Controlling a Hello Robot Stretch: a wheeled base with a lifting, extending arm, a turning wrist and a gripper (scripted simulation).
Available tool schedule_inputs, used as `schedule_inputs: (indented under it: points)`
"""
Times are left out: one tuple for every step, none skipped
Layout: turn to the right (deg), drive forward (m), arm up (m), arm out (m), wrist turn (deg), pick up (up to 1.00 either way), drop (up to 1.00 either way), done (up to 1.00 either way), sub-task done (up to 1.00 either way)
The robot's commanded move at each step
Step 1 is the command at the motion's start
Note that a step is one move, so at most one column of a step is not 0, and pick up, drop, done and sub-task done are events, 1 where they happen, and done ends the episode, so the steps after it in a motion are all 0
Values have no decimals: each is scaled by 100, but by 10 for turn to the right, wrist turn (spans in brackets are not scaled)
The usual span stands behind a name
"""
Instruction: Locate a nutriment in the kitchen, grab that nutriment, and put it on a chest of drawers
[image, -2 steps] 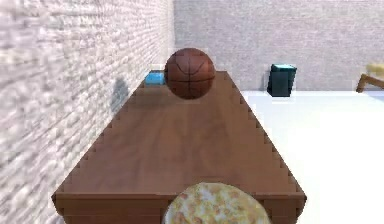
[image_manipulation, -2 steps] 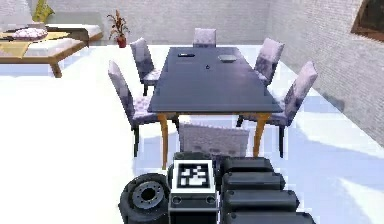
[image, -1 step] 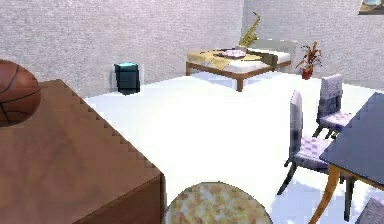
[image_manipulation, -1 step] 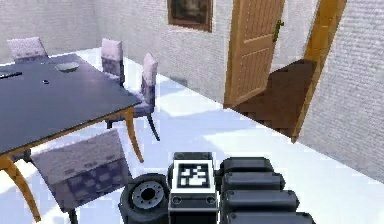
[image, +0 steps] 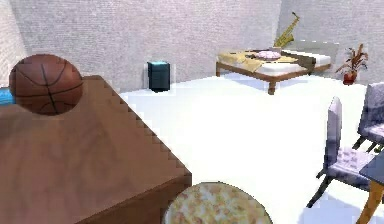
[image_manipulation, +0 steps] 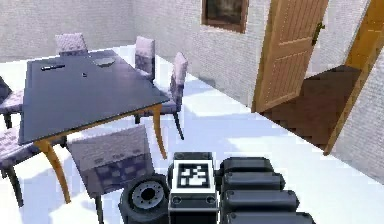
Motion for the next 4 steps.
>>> schedule_inputs:
  points:
    - [0, 15, 0, 0, 0, 0, 0, 0, 0]
    - [-450, 0, 0, 0, 0, 0, 0, 0, 0]
    - [-150, 0, 0, 0, 0, 0, 0, 0, 0]
    - [-30, 0, 0, 0, 0, 0, 0, 0, 0]
